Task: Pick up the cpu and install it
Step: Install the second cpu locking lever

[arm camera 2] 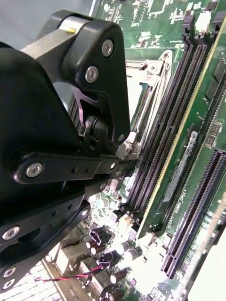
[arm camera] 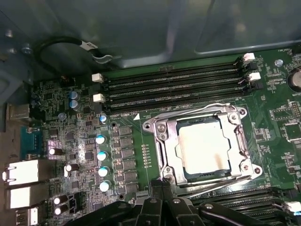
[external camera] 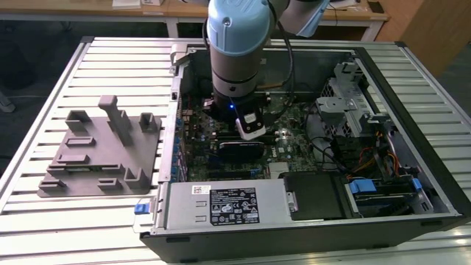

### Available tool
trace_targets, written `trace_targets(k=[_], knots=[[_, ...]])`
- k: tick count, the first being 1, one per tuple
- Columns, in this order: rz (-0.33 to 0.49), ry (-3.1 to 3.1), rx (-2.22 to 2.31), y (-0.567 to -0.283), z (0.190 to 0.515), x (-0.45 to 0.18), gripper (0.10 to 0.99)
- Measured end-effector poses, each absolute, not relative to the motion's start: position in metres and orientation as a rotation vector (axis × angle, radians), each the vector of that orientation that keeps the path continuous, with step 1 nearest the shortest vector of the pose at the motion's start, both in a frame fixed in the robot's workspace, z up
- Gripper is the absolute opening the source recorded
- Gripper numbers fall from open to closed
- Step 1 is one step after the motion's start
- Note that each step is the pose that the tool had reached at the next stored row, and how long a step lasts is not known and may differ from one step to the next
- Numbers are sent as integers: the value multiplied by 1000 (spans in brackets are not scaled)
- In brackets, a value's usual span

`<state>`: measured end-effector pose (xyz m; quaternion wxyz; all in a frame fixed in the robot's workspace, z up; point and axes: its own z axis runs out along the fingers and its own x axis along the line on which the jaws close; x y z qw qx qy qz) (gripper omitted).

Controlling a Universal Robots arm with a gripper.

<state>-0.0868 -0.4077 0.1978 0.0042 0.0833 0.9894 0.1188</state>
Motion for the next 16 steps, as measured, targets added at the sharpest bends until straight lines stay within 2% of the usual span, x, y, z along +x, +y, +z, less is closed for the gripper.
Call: trace_targets(k=[16], knots=[[371, 3100, 261, -410, 214, -84, 106]])
